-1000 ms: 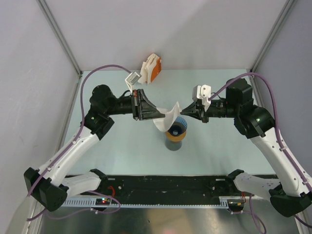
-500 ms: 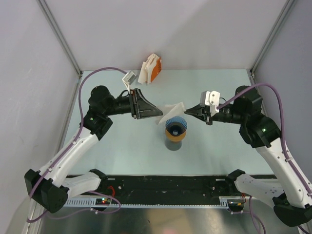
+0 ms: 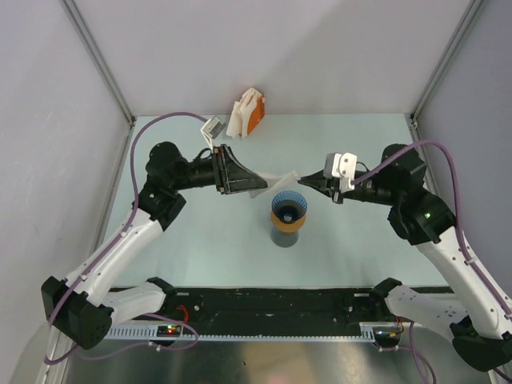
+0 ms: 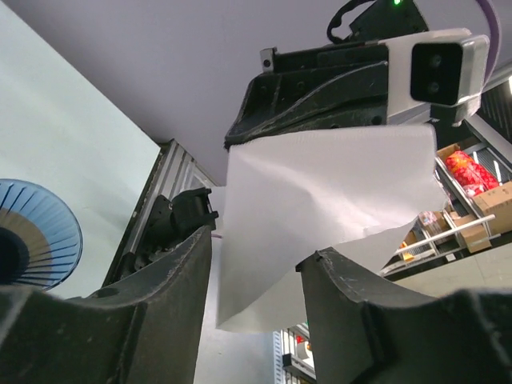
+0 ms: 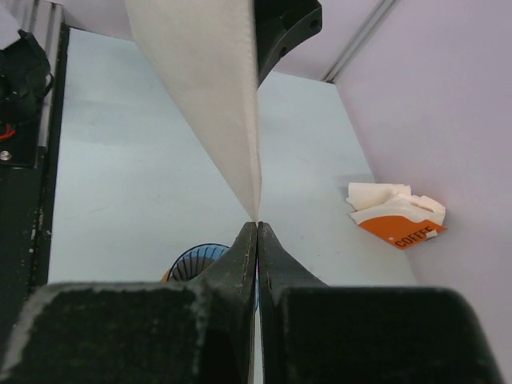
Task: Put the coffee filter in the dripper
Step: Adjust the coffee filter.
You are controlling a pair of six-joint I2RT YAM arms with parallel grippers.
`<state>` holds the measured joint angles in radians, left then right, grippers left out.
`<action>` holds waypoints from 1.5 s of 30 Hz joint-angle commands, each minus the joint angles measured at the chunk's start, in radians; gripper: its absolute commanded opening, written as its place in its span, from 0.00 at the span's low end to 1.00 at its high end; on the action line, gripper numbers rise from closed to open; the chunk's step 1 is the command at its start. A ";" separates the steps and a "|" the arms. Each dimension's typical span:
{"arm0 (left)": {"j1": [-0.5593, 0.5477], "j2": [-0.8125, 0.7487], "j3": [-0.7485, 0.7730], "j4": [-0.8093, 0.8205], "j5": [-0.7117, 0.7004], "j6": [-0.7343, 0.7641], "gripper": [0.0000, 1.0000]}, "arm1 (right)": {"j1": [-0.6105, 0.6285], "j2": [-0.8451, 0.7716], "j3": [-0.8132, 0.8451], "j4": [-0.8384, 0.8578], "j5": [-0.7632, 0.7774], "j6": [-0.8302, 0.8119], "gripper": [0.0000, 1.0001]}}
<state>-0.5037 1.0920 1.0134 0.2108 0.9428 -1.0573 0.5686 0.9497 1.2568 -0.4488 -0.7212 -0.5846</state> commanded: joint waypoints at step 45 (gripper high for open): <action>-0.031 0.058 -0.001 0.263 -0.023 -0.111 0.58 | 0.071 -0.031 -0.078 0.173 0.132 0.030 0.00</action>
<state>-0.5060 1.1439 0.9596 0.4438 0.9340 -1.1870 0.6308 0.9226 1.1774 -0.3340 -0.5838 -0.5785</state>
